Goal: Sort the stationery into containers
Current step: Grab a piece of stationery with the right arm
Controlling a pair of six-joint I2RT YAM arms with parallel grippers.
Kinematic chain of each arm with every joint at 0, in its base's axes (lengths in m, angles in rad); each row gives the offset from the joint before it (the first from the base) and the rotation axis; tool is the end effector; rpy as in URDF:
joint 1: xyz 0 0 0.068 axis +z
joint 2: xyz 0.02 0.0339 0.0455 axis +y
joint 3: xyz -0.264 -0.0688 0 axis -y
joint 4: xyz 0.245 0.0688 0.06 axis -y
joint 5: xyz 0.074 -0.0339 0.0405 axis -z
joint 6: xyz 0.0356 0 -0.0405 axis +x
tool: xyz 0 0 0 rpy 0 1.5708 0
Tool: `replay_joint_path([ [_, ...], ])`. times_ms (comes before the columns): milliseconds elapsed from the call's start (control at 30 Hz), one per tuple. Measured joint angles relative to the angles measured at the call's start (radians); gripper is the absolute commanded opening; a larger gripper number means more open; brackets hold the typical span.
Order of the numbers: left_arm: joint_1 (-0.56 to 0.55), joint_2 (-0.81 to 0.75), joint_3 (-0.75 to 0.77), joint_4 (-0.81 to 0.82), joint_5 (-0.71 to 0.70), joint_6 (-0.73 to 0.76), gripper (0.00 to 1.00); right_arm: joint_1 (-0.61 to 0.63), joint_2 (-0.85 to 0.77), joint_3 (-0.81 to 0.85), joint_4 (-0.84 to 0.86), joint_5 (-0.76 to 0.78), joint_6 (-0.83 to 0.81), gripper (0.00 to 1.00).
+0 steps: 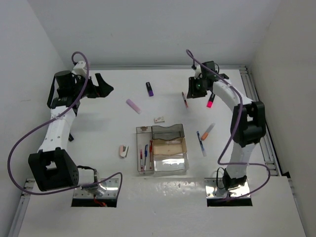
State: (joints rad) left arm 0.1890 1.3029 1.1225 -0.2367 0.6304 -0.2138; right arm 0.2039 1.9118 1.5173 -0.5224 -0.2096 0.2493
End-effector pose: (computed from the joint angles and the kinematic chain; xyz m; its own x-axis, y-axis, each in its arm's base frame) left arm 0.2945 0.0350 0.3415 -0.4690 -0.2642 -0.8428 0.2845 0.8581 -0.4273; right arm 0.4134 0.0931 0.2372 -0.8327 0.0743 -0.5487 -0.1203 0.9431 0.3101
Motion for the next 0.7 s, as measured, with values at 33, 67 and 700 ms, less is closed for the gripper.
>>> replay_joint_path([
  [33,-0.01,0.002,0.0,0.0,-0.01,0.006,1.0,-0.005,0.03,0.006,-0.011,0.008,-0.014,0.41],
  [67,-0.02,0.003,0.0,-0.001,-0.021,0.013,1.0,-0.008,0.056,0.008,-0.019,0.017,-0.027,0.43],
  [700,-0.101,0.029,0.0,-0.023,-0.132,0.072,1.0,0.025,0.225,0.082,-0.032,0.106,-0.133,0.45],
])
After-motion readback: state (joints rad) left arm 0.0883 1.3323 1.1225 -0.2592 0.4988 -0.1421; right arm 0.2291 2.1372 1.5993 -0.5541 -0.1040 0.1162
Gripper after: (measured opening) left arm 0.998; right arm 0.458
